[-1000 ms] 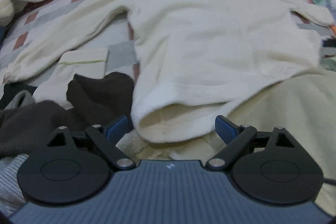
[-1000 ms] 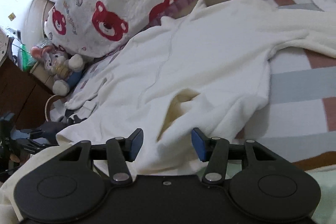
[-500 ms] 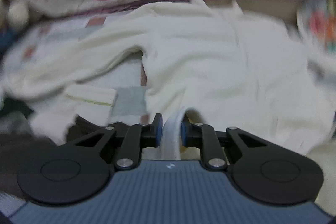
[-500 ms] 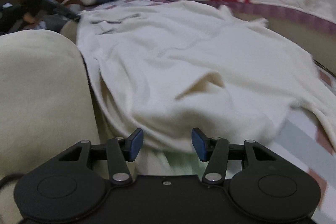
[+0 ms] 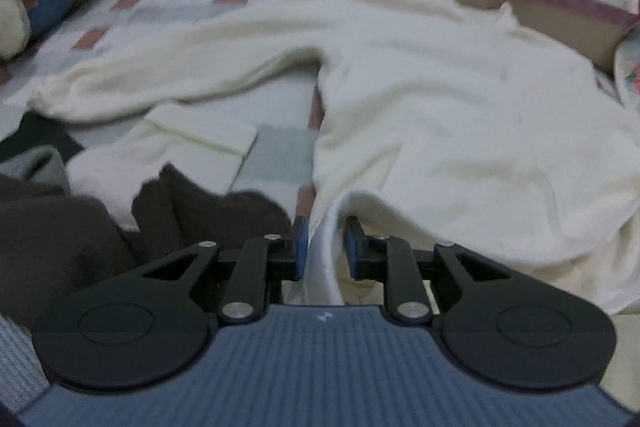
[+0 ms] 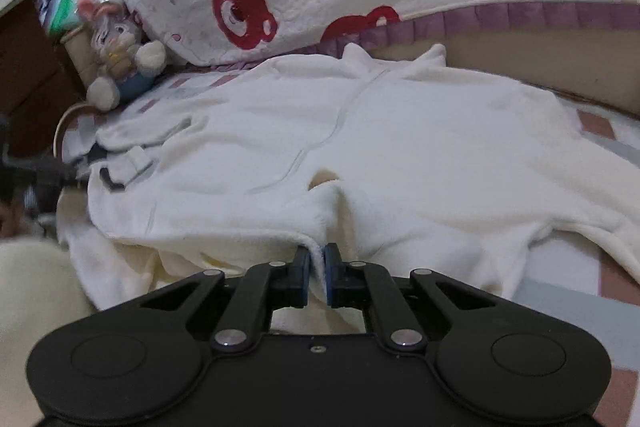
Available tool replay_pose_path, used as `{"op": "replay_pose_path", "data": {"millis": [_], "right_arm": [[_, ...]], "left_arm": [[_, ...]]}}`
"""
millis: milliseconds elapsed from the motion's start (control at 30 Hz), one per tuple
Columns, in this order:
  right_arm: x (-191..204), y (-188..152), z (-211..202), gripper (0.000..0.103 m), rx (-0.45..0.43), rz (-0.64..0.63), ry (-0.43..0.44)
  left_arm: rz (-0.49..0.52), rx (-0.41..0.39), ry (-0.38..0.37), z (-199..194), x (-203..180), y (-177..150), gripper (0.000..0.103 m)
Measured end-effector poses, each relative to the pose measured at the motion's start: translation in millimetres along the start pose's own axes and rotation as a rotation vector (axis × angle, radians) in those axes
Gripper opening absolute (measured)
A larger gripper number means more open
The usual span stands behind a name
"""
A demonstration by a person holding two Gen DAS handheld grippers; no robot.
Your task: Fold clothes
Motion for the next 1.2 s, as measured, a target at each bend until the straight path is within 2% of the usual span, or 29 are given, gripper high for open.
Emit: {"op": "replay_pose_path", "data": {"millis": [100,200,233,367,433,500,533,600,633,667,700,833,900,967,1000,1033,1067,1100,1133,1200], "right_arm": [[-17,7,32,0.008,0.081,0.05,-0.036],[-26,10,46,0.012,0.078,0.098,-0.027],[-26,8,46,0.018,0.071,0.097,-0.018],[-24,-3,45,0.032,0.06,0.091,0.008],[-24,-16,48,0.037,0.097,0.043,-0.026],[-24,-40,57,0.036,0.19,-0.095,-0.118],[-21,-46,54,0.036,0.151,-0.164,-0.12],[-22,-51,49,0.034,0.096,-0.13,-0.115],[-28,-50,46,0.015,0.075,-0.068,-0.118],[-34,-48,40,0.003,0.048,-0.015,-0.137],[-39,-45,34,0.004,0.02,0.038,-0.151],[-46,-24,-24,0.004,-0.155,0.239,-0.082],[-34,-14,-67,0.004,-0.224,0.268,-0.06],[-12,-15,-101,0.004,-0.267,0.236,-0.068],[0,-18,-117,0.004,-0.284,0.211,-0.082],[5,-24,-126,0.004,-0.282,0.179,-0.122],[6,-34,-130,0.004,-0.263,0.138,-0.182],[6,-47,-127,0.004,-0.225,0.099,-0.248],[4,-60,-120,0.004,-0.19,0.094,-0.29],[-3,-78,-105,0.004,-0.131,0.122,-0.322]], "left_arm": [[-0.027,0.016,0.005,3,6,-2,0.019],[-0.047,0.003,-0.002,-1,8,-3,0.02],[-0.054,0.001,-0.005,-1,9,-3,0.02],[-0.069,0.012,-0.009,3,11,-3,0.02],[-0.071,0.019,-0.006,5,11,-3,0.021],[-0.075,0.022,-0.003,7,12,-3,0.024],[-0.08,0.022,-0.001,7,13,-3,0.026],[-0.09,0.019,-0.004,6,15,-3,0.028],[-0.095,0.016,-0.007,6,15,-3,0.03],[-0.1,0.013,-0.01,6,16,-2,0.033],[-0.105,0.01,-0.011,6,17,-2,0.035],[-0.095,0.03,-0.019,9,15,-4,0.049],[-0.082,0.044,-0.022,11,12,-5,0.049],[-0.068,0.038,-0.029,9,9,-5,0.049],[-0.062,0.03,-0.034,8,8,-5,0.049],[-0.055,0.018,-0.04,5,7,-4,0.04],[-0.045,-0.008,-0.046,1,5,-3,0.02],[-0.03,-0.036,-0.05,-5,3,-1,0.011],[-0.016,-0.067,-0.052,-11,0,1,0.005],[0.013,-0.138,-0.042,-26,-3,7,0.005]]}}
Point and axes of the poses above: each gripper's, at about its wrist camera, not at the fingertips, and z roughly the way its jaws point, x to its left, y to its top, the point moved 8 cm from there along z, roughly the way its jaws point, and after that the axes turned 1 degree about -y, right-handed, at the moved point
